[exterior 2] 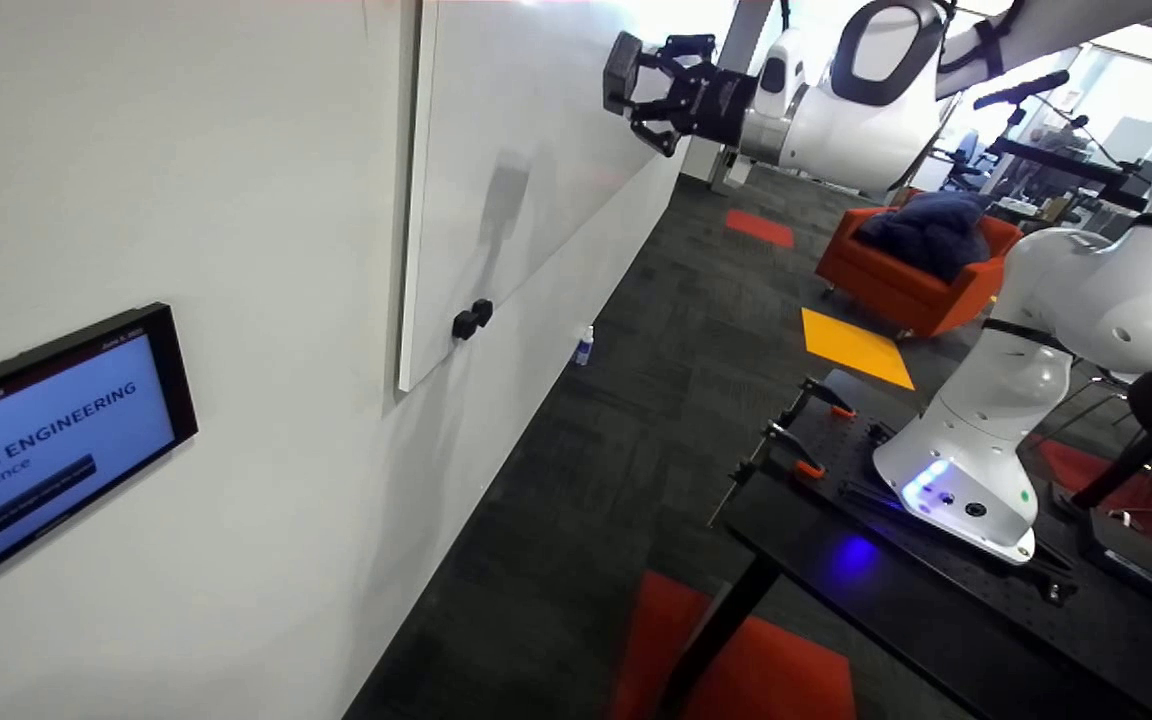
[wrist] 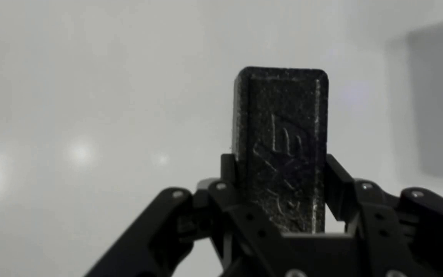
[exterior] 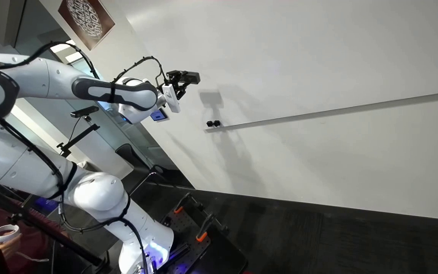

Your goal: Use the gray eraser to erase the white board

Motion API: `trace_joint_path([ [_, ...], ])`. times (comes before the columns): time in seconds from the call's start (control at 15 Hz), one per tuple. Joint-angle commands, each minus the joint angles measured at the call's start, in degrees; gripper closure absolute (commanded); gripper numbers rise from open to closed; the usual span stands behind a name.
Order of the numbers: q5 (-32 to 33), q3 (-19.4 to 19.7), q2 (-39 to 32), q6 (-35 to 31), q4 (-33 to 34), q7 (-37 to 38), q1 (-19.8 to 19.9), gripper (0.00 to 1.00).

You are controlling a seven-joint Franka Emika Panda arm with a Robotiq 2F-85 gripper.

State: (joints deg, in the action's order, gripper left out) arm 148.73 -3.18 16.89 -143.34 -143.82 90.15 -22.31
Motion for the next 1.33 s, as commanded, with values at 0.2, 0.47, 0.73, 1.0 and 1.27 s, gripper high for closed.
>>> trace_joint_path([
  [0.2,-1.3,-10.7,-15.3,8.9,3.1,-2.7,-1.9,0.69],
  [0.47,-0.1,-14.9,-25.8,23.5,3.9,-3.2,-0.7,0.69],
  [0.73,-0.2,-15.2,-33.2,29.8,5.2,-4.4,1.0,0.69],
  [1.0,-0.6,-16.3,-33.8,29.5,4.8,-3.4,2.2,0.44],
  [1.27,-3.1,-15.9,-37.3,30.9,7.3,-11.9,0.8,0.69],
])
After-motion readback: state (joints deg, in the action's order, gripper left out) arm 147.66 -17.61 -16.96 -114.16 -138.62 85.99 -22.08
